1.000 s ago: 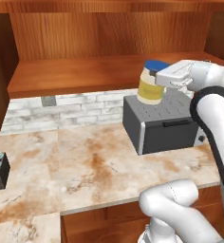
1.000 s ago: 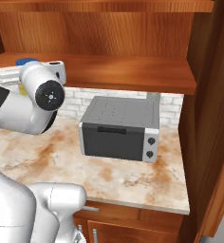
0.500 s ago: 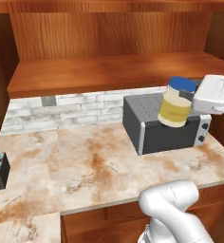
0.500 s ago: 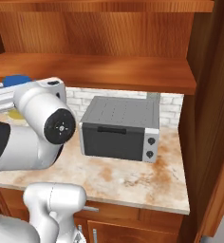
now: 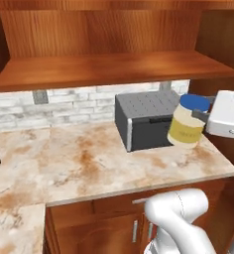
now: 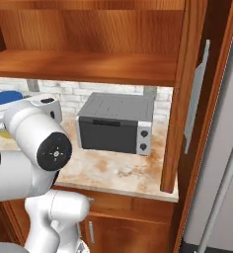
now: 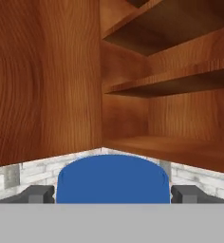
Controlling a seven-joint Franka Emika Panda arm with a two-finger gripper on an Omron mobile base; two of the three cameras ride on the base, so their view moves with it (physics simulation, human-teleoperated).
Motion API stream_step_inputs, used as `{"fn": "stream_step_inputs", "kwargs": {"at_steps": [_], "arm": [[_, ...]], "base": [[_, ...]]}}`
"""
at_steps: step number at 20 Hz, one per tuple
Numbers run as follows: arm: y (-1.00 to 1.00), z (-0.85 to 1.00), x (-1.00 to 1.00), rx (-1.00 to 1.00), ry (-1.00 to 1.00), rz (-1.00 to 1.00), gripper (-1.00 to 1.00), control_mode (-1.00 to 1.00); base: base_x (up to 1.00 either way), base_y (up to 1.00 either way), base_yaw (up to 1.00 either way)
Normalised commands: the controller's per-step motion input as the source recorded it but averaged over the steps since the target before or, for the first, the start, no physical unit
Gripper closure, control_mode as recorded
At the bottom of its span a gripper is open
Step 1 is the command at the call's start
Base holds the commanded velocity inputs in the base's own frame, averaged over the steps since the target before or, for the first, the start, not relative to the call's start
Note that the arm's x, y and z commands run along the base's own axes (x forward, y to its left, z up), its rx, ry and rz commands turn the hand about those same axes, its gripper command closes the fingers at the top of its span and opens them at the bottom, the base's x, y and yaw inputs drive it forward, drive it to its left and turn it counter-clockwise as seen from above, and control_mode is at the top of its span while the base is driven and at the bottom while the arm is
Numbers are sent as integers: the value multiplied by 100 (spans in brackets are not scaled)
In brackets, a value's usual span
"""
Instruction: Collect the paprika, mayonnaise, and shaker from the cabinet and place them next to the stove.
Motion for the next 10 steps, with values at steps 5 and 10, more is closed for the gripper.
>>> {"fn": "stream_step_inputs", "kwargs": {"at_steps": [5, 10], "arm": [[0, 0, 0, 0, 0, 0, 100, 100], [0, 0, 0, 0, 0, 0, 100, 100]], "base": [[-43, -58, 19], [-79, -5, 37]]}}
